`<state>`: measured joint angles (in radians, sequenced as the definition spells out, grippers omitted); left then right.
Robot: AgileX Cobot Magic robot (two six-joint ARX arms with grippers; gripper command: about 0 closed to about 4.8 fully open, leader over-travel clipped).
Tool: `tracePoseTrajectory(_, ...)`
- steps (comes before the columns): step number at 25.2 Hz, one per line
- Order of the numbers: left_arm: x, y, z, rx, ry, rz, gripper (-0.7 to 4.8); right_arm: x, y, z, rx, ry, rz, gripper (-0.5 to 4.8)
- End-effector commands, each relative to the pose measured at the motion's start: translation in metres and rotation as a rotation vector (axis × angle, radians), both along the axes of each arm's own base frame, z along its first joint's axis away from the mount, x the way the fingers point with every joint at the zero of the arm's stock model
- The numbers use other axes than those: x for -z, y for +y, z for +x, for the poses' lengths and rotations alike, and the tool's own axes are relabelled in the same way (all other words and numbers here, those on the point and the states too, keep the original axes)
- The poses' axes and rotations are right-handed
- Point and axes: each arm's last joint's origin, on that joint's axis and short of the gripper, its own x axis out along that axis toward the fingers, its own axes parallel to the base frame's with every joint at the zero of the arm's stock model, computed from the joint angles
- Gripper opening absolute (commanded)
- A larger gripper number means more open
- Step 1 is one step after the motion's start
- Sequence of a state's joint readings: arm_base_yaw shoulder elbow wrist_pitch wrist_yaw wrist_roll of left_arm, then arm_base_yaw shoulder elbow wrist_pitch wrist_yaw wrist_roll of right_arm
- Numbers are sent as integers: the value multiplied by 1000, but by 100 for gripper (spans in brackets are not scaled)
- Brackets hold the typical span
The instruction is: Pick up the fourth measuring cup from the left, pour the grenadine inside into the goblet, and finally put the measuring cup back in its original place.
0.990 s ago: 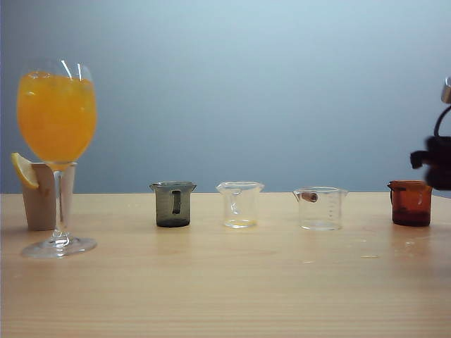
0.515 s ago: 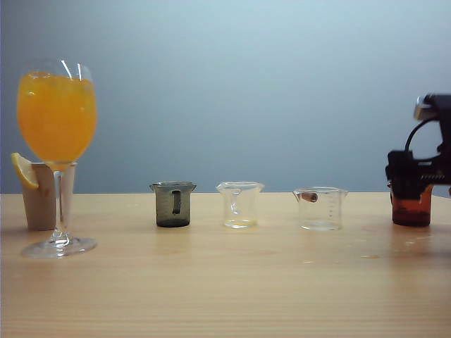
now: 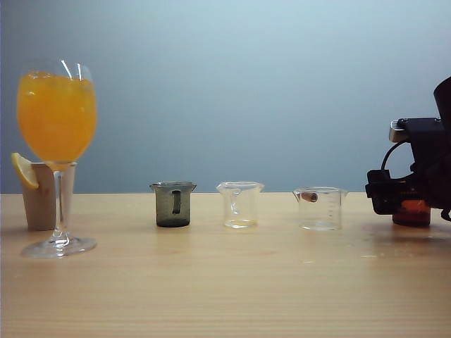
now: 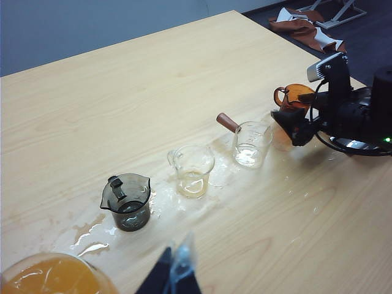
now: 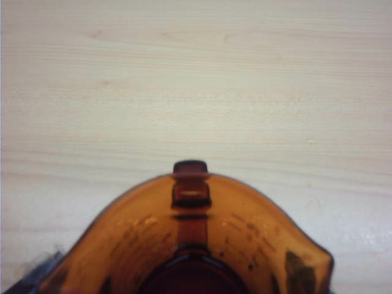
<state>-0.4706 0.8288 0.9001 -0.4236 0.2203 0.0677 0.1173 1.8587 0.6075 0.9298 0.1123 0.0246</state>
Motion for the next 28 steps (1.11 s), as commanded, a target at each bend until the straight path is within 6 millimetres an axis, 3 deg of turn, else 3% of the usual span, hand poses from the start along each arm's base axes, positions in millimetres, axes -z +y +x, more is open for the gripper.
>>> tracePoseTrajectory(1,-3,0,0,2,-14,-3,-5,-3,0,4,20,-28,-5,479)
tracePoseTrajectory(7,-2,0,-1,2,-7,0,-5,1,-2,5,30,-14,-9,479)
tracePoseTrajectory(8,-2,0,-1,2,-7,0,-5,2,-2,5,30,-12,-9,460)
tracePoseTrajectory(12,-2,0,-1,2,-6,1,-5,2,-1,5,27,-11,-9,287)
tracePoseTrajectory(14,-2,0,-1,2,-6,1,-5,2,-1,5,26,-11,-8,251)
tracePoseTrajectory(22,-2,0,-1,4,-14,5,-5,-7,-1,6,20,-57,-1,251)
tracePoseTrajectory(28,-2,0,0,4,-16,4,-5,-43,1,1,4,-173,20,251)
